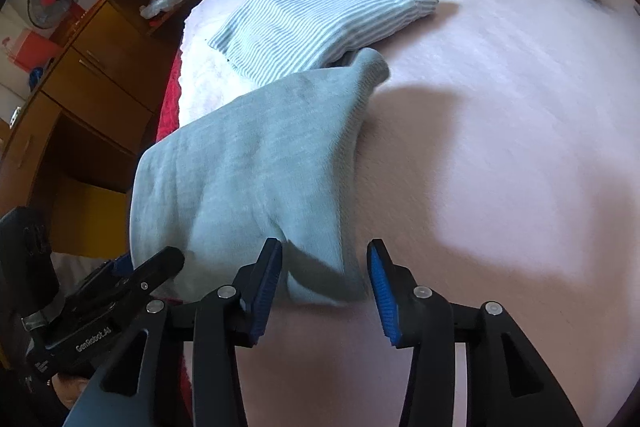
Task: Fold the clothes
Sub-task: 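Lower the grey bundle beside the striped shirt and open both grippers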
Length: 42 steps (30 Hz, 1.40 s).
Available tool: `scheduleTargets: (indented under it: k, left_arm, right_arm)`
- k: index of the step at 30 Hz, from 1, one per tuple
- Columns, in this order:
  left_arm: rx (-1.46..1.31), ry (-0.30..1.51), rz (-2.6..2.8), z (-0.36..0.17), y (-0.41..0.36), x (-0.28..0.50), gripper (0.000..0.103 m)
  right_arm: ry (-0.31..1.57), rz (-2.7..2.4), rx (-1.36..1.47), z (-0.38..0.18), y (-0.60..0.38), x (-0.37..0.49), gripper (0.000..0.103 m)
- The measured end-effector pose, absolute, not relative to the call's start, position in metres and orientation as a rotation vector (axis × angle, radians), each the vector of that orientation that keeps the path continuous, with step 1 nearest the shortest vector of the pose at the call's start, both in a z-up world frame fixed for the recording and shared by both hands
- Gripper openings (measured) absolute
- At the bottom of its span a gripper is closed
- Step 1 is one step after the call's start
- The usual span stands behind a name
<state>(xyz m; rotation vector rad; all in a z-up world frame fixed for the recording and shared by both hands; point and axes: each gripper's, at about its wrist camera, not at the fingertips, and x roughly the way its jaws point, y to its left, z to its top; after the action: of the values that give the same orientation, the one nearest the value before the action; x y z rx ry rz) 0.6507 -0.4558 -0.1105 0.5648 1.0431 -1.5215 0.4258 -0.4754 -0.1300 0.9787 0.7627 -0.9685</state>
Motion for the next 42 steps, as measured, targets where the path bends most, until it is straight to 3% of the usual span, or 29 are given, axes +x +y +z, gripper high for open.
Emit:
scheduleTargets:
  k: [7,23,42]
  left_arm:
    - [0.643,0.953,-1.404,-0.104,-0.424,0.638,0.068]
    - [0.701,0.954,-1.401,-0.099,-0.395,0.633,0.068]
    - [0.726,0.963,-1.392,-0.105,-0.393,0.633,0.068]
  right_arm:
    - [0.743,-1.047,0.962,-0.112,-0.44,0.403,0.045]
    - [0.962,-0.959,0.828,-0.111,-0.392,0.453,0.045]
    - [0.937,-0.941,0.883,-0.123,-0.393,0.454,0.045]
